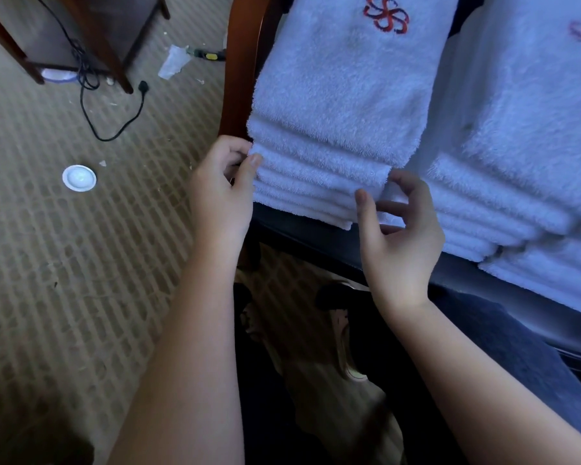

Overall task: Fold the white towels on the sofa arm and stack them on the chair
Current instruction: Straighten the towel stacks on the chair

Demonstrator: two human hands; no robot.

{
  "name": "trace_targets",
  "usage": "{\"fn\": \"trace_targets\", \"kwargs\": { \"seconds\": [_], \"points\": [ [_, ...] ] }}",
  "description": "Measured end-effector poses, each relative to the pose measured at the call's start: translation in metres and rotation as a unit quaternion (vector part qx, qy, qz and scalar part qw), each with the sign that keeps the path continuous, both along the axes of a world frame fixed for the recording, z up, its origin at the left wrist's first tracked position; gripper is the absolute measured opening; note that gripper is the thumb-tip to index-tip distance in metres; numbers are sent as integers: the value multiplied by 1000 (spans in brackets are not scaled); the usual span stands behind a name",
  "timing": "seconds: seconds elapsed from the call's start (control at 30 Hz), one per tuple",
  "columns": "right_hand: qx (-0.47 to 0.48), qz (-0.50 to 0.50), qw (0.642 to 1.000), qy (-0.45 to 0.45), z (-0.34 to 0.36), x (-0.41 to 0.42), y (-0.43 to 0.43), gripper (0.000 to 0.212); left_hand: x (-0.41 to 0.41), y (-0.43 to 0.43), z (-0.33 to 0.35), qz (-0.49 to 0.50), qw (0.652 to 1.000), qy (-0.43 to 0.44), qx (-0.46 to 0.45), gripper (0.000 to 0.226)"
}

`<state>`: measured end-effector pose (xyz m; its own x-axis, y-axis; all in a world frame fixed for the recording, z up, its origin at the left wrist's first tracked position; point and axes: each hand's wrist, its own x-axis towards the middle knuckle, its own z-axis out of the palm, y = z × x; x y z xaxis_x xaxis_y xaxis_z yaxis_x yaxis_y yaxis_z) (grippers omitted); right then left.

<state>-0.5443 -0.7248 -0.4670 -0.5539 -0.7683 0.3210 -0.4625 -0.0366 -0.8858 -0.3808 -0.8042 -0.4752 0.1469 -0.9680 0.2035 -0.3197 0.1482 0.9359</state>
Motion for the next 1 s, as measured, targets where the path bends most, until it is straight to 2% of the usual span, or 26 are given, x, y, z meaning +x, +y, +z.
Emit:
{"fn": "trace_targets", "kwargs": {
  "seconds": [0.1, 0.27, 0.4, 0.5, 0.57, 0.6, 0.67, 0.7, 0.77, 0.87, 1.0],
  "points": [
    [-23, -14, 999, 36, 0, 0, -7, 24, 0, 1, 0, 6, 1000, -5, -8, 4],
    [11, -26, 1000, 3, 1, -6, -13, 28, -1, 1, 0, 11, 1000, -3, -5, 10],
    [20, -29, 999, -6, 2, -7, -13, 15, -3, 2, 4, 17, 1000, -2, 2, 21],
    [17, -25, 999, -26, 1, -6, -6, 16, -1, 6, 3, 23, 999, 22, 8, 12],
    [13, -10, 999, -37, -5, 0, 13, 16, 3, 17, -1, 40, 999, -16, 21, 6],
    [13, 15, 1000, -4, -10, 3, 25, 13, 4, 25, -7, 48, 995, -82, 16, 9],
    [33, 109, 984, 140, -26, 12, 43, 10, 2, 41, -21, 24, 976, -215, -26, 11],
    [53, 155, 961, 221, -36, 17, 45, 17, 0, 46, -29, -16, 966, -255, -48, 13],
    [116, 194, 912, 342, -55, 23, 36, 38, -1, 52, -48, -100, 946, -302, -54, 31],
    [226, 176, 869, 404, -59, 29, 15, 55, 3, 51, -64, -151, 928, -340, -11, 51],
    [267, 163, 847, 431, -60, 32, 5, 59, -2, 38, -72, -146, 916, -373, -19, 47]
  ]
}}
